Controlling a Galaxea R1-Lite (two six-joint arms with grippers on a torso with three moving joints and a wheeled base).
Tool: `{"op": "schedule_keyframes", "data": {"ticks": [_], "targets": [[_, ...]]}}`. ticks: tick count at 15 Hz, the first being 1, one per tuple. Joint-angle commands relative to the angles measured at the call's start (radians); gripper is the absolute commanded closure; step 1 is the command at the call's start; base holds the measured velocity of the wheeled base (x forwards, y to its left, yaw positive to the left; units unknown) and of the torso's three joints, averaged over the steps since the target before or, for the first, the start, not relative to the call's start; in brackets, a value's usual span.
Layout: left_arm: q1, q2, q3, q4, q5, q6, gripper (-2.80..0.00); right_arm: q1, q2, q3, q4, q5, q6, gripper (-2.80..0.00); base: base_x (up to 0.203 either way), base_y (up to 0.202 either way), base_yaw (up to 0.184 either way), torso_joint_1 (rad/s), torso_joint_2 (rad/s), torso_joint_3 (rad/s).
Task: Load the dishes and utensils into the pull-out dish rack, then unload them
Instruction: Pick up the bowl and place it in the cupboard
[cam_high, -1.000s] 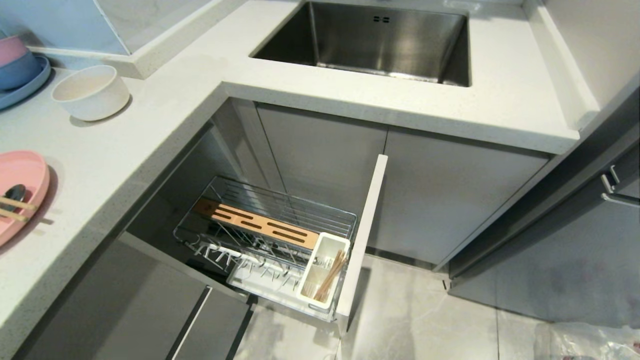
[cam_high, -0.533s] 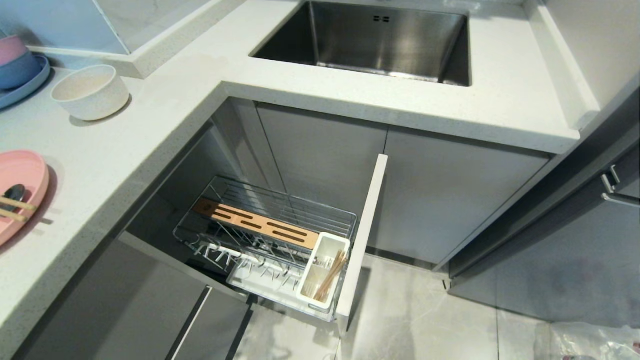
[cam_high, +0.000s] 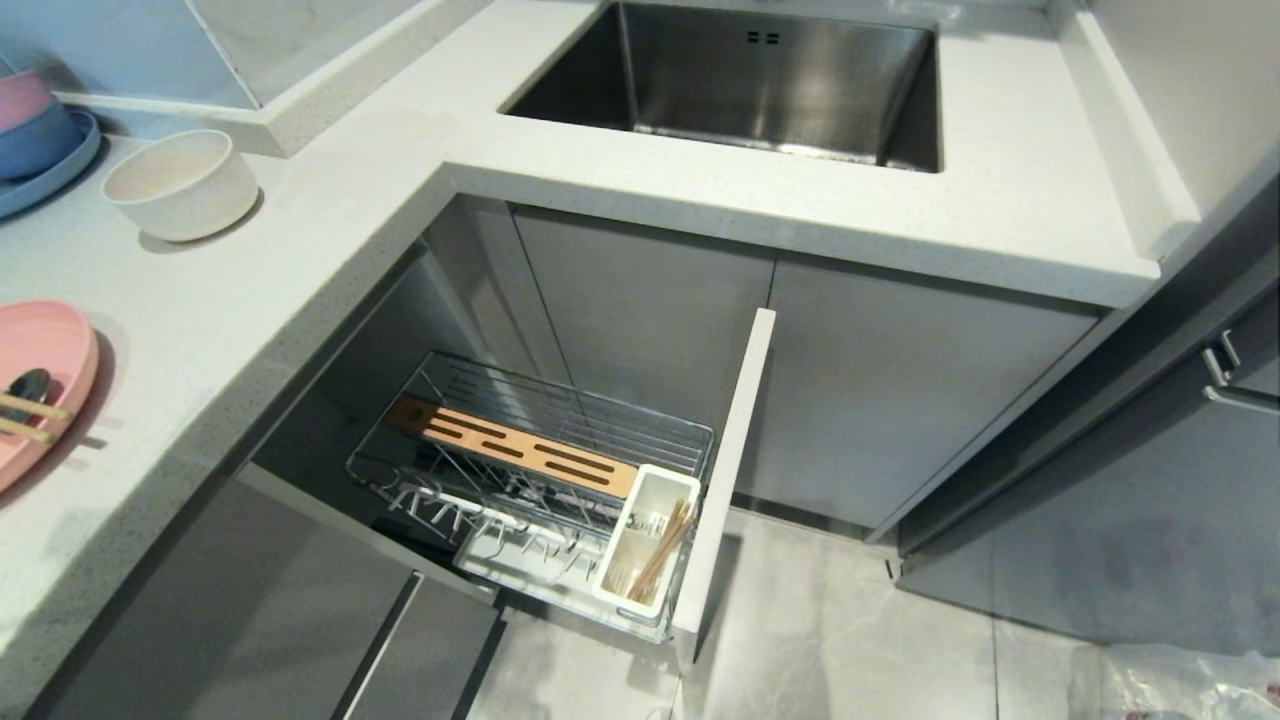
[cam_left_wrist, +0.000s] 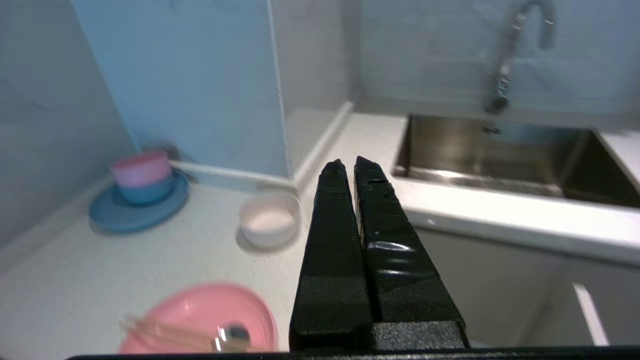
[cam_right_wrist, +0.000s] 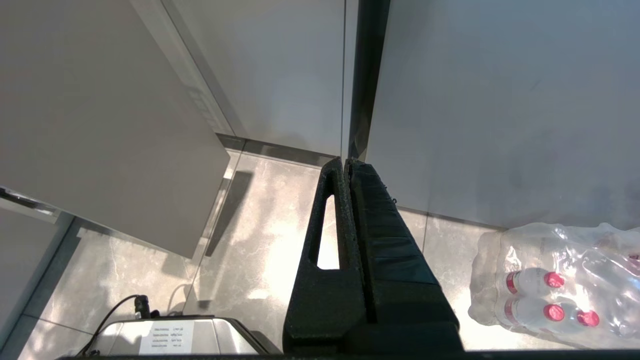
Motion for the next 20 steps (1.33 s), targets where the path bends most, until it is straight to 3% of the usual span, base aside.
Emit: {"op": "schedule_keyframes", "data": {"ticks": [1, 4, 9, 11, 14, 17, 20], "targets": [[0.005, 0.279, -0.167, 0.006, 0.036, 0.005, 0.00, -0.001, 0.001, 0.002, 0.000, 0.000, 0.001, 0.00, 0.000, 0.000, 0.000, 0.000, 0.00, 0.000], [0.024, 0.566, -0.384, 0.008, 0.187, 0.028, 0.00, -0.001, 0.001, 0.002, 0.000, 0.000, 0.000, 0.00, 0.000, 0.000, 0.000, 0.000, 0.00, 0.000], [0.112, 0.977, -0.667, 0.080, 0.313, 0.023, 0.00, -0.001, 0.001, 0.002, 0.000, 0.000, 0.000, 0.00, 0.000, 0.000, 0.000, 0.000, 0.00, 0.000], [0.160, 1.036, -0.709, 0.164, 0.351, -0.113, 0.00, -0.001, 0.001, 0.002, 0.000, 0.000, 0.000, 0.00, 0.000, 0.000, 0.000, 0.000, 0.00, 0.000], [0.180, 1.078, -0.712, 0.267, 0.342, -0.286, 0.00, 0.001, 0.001, 0.002, 0.000, 0.000, 0.000, 0.00, 0.000, 0.000, 0.000, 0.000, 0.00, 0.000], [0.188, 1.087, -0.714, 0.269, 0.221, -0.322, 0.00, 0.000, 0.001, 0.002, 0.000, 0.000, 0.000, 0.00, 0.000, 0.000, 0.000, 0.000, 0.00, 0.000], [0.182, 1.075, -0.712, 0.279, 0.202, -0.356, 0.00, 0.000, 0.001, 0.002, 0.000, 0.000, 0.000, 0.00, 0.000, 0.000, 0.000, 0.000, 0.00, 0.000]]}}
